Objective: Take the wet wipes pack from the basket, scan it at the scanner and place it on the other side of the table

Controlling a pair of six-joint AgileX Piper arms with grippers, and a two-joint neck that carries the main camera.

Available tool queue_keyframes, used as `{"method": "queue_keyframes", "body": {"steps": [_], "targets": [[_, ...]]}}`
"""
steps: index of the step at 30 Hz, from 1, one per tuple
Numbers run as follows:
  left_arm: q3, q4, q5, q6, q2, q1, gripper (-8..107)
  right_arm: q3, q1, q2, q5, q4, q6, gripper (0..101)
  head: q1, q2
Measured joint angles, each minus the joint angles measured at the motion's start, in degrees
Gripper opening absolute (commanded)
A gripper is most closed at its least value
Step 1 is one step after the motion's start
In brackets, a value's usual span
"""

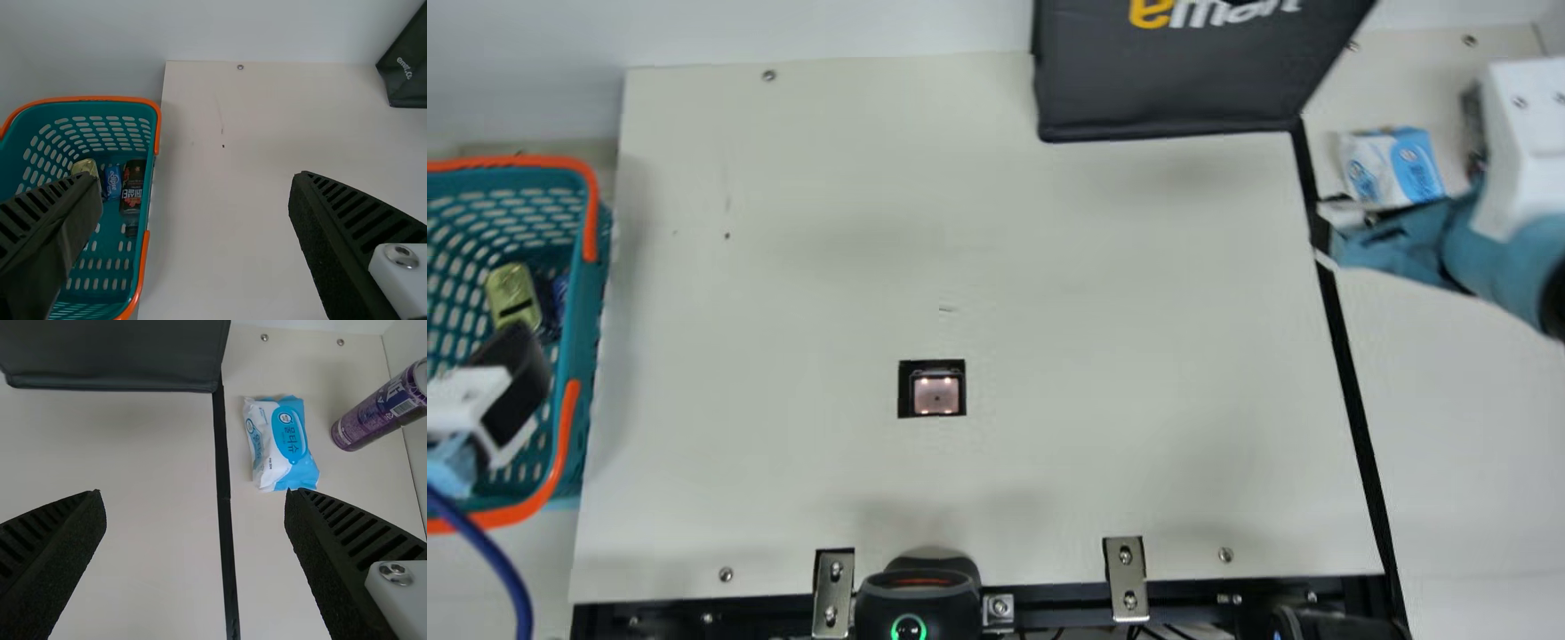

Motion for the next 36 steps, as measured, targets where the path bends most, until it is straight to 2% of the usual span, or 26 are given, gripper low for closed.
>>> {"method": "queue_keyframes", "body": {"steps": [21, 36], "targets": [[0.0, 0.0, 0.0, 0.0, 0.0, 0.0, 90, -1.3, 8.7, -21.1, 12.9, 2.7, 6.5, 95, 0.0, 0.2], [0.0, 0.0, 0.0, 0.0, 0.0, 0.0, 90, -1.3, 8.7, -22.0, 13.1, 2.8, 6.5, 95, 0.0, 0.3]]}}
